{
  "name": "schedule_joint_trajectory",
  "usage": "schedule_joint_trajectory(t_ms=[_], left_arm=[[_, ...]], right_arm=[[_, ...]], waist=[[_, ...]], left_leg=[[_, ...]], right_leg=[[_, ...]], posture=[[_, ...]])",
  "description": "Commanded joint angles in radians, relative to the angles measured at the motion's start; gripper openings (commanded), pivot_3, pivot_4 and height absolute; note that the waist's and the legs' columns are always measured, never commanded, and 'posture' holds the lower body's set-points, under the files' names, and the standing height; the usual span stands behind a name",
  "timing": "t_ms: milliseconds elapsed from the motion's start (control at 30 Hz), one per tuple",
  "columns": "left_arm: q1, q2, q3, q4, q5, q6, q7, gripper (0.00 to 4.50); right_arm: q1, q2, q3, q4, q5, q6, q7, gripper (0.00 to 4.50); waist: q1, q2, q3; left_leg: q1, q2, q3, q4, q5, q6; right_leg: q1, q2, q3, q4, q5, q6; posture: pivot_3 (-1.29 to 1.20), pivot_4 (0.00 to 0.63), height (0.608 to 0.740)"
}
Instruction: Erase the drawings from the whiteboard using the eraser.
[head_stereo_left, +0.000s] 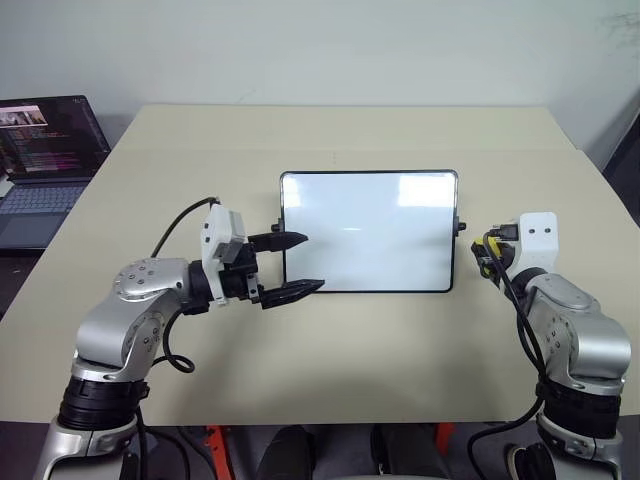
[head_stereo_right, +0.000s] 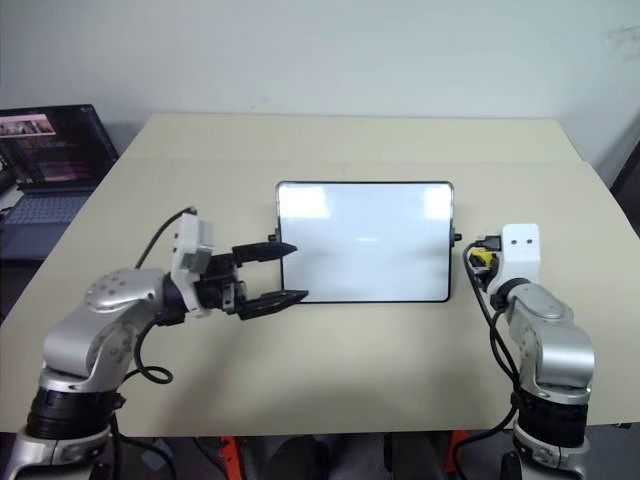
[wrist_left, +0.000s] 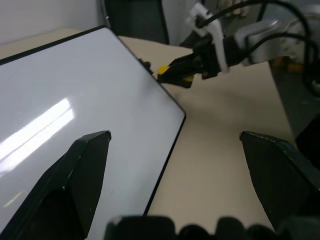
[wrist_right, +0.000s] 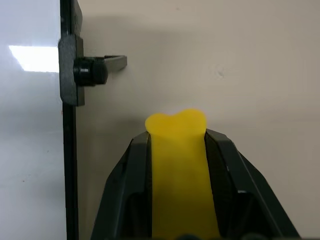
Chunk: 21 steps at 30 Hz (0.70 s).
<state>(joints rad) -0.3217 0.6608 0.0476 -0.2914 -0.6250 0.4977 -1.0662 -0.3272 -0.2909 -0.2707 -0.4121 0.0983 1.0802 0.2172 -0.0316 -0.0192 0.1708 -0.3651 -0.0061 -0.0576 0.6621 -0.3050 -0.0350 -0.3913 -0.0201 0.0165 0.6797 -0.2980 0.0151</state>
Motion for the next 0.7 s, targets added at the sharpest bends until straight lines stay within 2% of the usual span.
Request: schedule_joint_trajectory(t_ms=[33,700], left_arm=[[-0.031,-0.005,-0.001,-0.034,-0.023,0.000,-0.008,4.50],[-0.045,-0.007,-0.044,-0.033,-0.012,-0.006,-0.030,4.50]], right_arm=[[-0.006,-0.013,0.006,-0.004,0.011,-0.008,-0.007,1.18],[-0.017,-0.023,0.015,0.173,0.018,-0.104,-0.020,1.18]], waist=[[0.000,0.000,0.000],[0.000,0.000,0.000]], left_leg=[[0.000,0.000,0.000,0.000,0.000,0.000],[0.000,0.000,0.000,0.000,0.000,0.000]], right_leg=[[0.000,0.000,0.000,0.000,0.000,0.000],[0.000,0.000,0.000,0.000,0.000,0.000]], posture=[[0.00,0.150,0.740],[0.00,0.150,0.740]])
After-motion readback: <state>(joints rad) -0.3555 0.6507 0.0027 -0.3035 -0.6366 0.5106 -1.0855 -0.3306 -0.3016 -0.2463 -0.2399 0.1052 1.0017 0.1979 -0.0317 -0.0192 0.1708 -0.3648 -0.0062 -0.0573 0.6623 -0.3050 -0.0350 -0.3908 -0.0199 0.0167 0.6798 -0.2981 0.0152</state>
